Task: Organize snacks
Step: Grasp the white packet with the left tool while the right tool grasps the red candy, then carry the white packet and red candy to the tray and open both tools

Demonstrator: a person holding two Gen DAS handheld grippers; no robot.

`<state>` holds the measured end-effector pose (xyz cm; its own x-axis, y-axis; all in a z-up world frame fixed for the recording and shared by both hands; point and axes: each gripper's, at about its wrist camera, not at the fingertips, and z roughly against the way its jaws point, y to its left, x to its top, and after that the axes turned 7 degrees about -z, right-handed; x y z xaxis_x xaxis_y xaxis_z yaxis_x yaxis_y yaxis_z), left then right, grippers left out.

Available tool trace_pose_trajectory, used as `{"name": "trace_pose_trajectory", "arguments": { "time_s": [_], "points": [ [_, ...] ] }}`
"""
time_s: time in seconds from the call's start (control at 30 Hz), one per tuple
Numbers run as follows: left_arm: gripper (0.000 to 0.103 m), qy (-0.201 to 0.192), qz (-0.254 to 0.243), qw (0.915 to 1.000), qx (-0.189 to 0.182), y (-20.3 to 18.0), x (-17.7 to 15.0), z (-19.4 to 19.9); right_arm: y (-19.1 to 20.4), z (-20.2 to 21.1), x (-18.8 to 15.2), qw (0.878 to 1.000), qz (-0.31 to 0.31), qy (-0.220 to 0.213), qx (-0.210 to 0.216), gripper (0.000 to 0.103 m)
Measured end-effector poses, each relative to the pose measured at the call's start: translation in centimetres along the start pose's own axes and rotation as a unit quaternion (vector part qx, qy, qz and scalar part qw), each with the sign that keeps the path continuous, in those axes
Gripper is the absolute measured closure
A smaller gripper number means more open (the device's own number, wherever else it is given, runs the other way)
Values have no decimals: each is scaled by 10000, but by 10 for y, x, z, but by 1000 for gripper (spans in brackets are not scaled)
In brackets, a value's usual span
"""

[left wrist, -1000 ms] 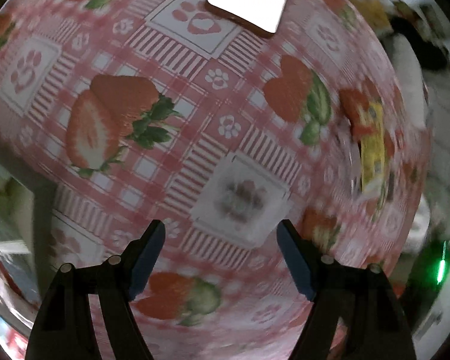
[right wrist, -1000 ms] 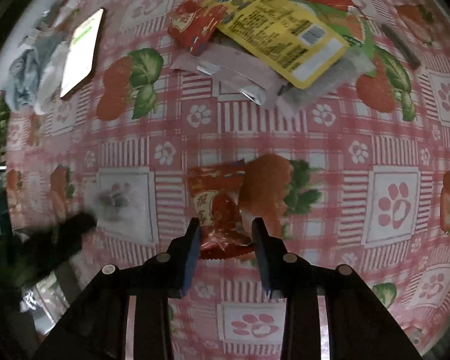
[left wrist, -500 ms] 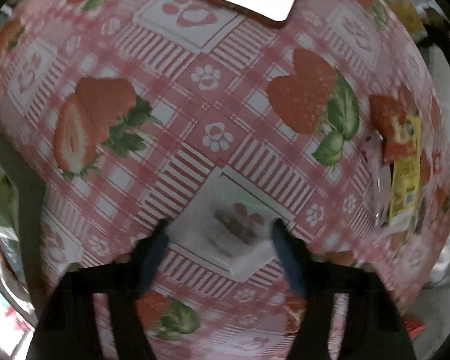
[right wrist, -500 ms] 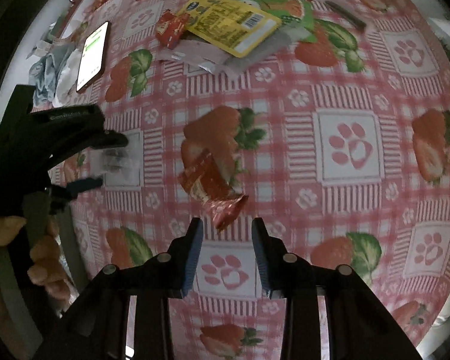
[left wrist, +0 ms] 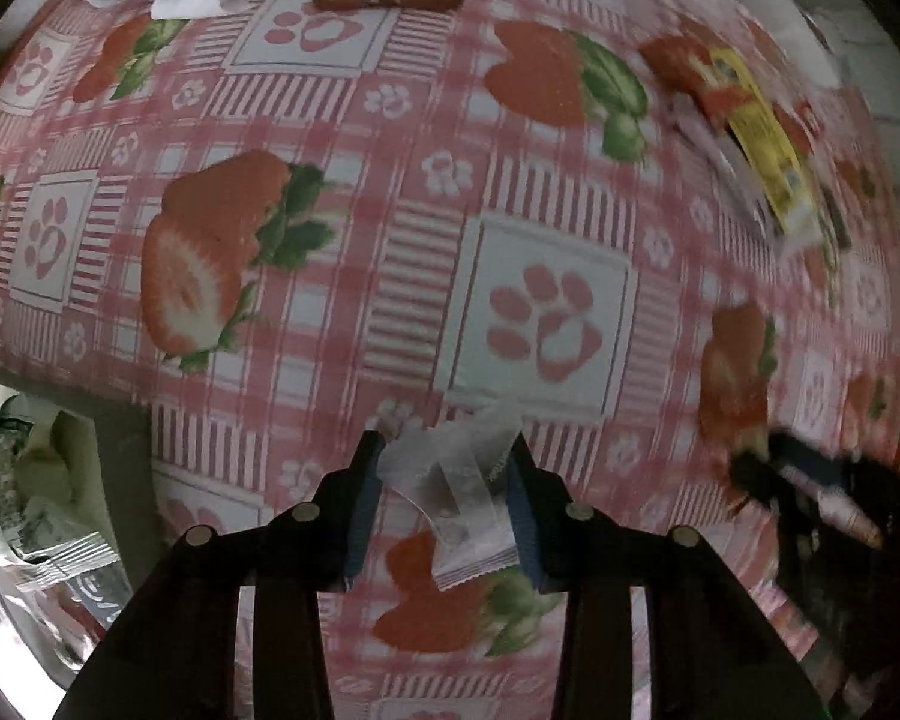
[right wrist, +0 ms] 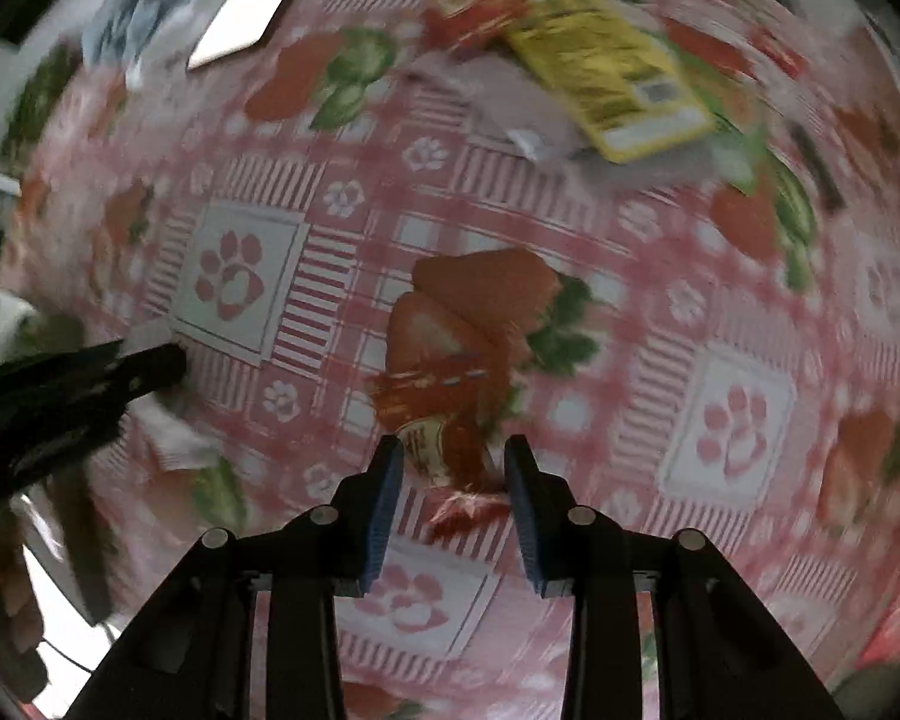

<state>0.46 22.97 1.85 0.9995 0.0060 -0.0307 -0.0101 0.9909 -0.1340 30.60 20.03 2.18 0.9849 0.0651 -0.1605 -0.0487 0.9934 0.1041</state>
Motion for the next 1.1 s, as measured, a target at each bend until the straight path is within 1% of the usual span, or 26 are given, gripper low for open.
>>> {"name": "trace_pose_trajectory", "arguments": {
  "time_s": [0.07, 0.1, 0.13, 0.17, 0.2, 0.27, 0.3, 0.33, 0.37, 0.4, 0.43, 0.47, 0.5, 0.57, 0.6, 0.63, 0.7, 0.77, 0.87, 1.0, 1.1],
  "points": [
    [60, 3, -102, 9999, 12, -2, -10, -1, 4, -10, 6, 9998, 144, 144, -54, 66],
    [60, -1, -124, 9999, 13, -2, -16, -2, 5, -14, 7, 9996, 167, 223, -46, 64],
    [59, 2, -128, 9999, 13, -1, -19, -3, 7, -14, 8, 9996, 189, 185, -19, 47],
    [59, 5, -124, 9999, 20, -2, -22, -3, 9, -13, 10, 9997, 225, 130, -9, 39],
    [58, 12, -118, 9999, 35, -2, -22, -4, 12, -14, 11, 9996, 259, 107, -28, 35],
    [51, 79, -132, 9999, 57, -5, -27, -3, 16, -18, 13, 9995, 275, 159, -82, 35],
    [44, 111, -141, 9998, 39, -6, -25, -3, 17, -21, 13, 9995, 245, 200, -90, 36],
    [40, 162, -137, 9998, 43, -3, -21, -2, 18, -21, 13, 9995, 236, 157, -129, 36],
    [33, 207, -115, 9997, 77, -3, -23, -4, 20, -22, 13, 9995, 213, 152, -163, 36],
    [31, 234, -87, 9996, 100, -7, -28, -7, 21, -23, 13, 9995, 187, 135, -219, 42],
    [31, 219, -95, 9996, 145, -9, -31, -8, 21, -22, 13, 9991, 162, 104, -366, 52],
    [31, 204, -151, 9994, 231, -13, -34, -9, 25, -23, 15, 9993, 134, 75, -347, 62],
    [31, 219, -198, 9992, 285, -13, -33, -13, 24, -22, 15, 9994, 80, 61, -337, 66],
    [41, 210, -370, 9981, 436, -24, -37, -15, 19, -21, 14, 9996, -89, 150, -208, 67],
    [57, 136, -481, 9976, 473, -30, -40, -13, 17, -21, 12, 9996, -164, 180, -138, 67],
    [72, 96, -536, 9977, 402, -32, -42, -11, 14, -20, 8, 9995, -257, 193, -40, 67],
    [72, 121, -531, 9984, 137, -37, -41, -13, 9, -18, -3, 9987, -447, 196, 139, 67],
    [72, 90, -602, 9981, 69, -39, -47, -13, 7, -16, -17, 9972, -633, 245, 322, 67],
    [72, 16, -786, 9969, -30, -36, -59, -8, 9, -14, -41, 9954, -772, 305, 468, 67],
    [72, -54, -1200, 9927, -88, -35, -90, 5, 17, -12, -71, 9926, -898, 413, 701, 67],
    [72, -73, -1404, 9900, -141, -28, -113, 16, 23, -10, -86, 9899, -1033, 477, 849, 67]
  ]
}}
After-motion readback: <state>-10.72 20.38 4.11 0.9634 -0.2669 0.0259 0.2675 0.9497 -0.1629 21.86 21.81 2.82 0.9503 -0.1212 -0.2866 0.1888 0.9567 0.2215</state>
